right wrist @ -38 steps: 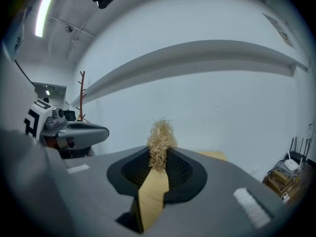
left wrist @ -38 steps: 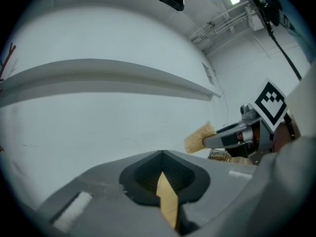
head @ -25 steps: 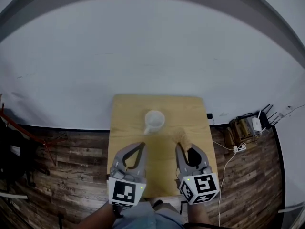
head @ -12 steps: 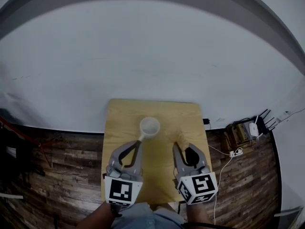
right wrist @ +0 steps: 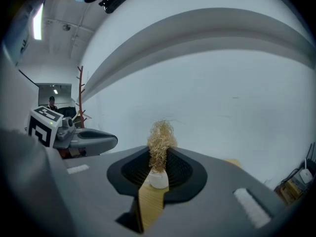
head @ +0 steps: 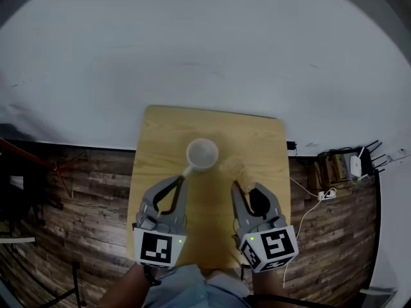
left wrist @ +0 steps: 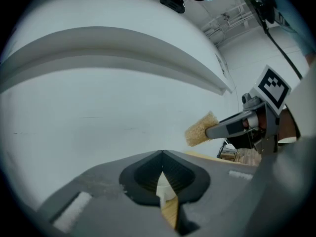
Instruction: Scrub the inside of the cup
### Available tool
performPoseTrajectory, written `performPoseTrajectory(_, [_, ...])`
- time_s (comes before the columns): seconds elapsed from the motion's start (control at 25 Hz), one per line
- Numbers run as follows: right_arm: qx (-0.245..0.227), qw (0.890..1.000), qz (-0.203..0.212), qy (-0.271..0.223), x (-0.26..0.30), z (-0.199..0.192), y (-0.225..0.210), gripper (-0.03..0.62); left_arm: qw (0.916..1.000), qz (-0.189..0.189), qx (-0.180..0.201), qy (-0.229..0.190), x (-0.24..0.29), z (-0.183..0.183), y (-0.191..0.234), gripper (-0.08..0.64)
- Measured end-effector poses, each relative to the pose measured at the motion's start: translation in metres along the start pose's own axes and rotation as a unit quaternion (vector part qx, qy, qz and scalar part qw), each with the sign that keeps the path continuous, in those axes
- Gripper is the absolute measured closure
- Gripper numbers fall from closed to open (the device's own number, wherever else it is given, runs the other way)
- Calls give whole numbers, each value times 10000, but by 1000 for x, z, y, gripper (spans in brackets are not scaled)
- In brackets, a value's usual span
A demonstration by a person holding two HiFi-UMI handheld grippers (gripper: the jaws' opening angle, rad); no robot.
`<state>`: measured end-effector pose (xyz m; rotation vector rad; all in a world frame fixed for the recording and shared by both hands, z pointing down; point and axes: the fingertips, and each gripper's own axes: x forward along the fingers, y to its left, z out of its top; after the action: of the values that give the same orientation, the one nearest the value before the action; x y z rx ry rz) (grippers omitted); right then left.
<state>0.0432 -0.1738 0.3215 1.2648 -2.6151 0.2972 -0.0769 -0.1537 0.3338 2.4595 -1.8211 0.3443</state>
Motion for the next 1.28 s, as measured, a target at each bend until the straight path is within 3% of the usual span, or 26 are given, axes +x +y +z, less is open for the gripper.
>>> performPoseTrajectory(0.28, [279, 9992, 217, 205, 19, -28, -12, 517, 9990, -10, -99, 442, 18, -45, 1, 540])
performPoseTrajectory(0.56, [464, 9968, 391, 516, 38, -67, -16, 517, 9964, -262, -263, 765, 37, -100, -4, 535])
performPoseTrajectory(0.72, [569, 9950, 443, 692, 43, -90, -13, 517, 9956, -374, -159, 842, 46, -130, 3, 471])
performPoseTrajectory(0.84, [647, 9937, 431, 807, 46, -103, -14, 517, 9954, -545, -105, 785, 58, -143, 6, 404])
performPoseTrajectory(1.28, [737, 9906, 411, 1076, 46, -128, -21, 517, 9930, -690, -120, 947, 87, -167, 0, 396])
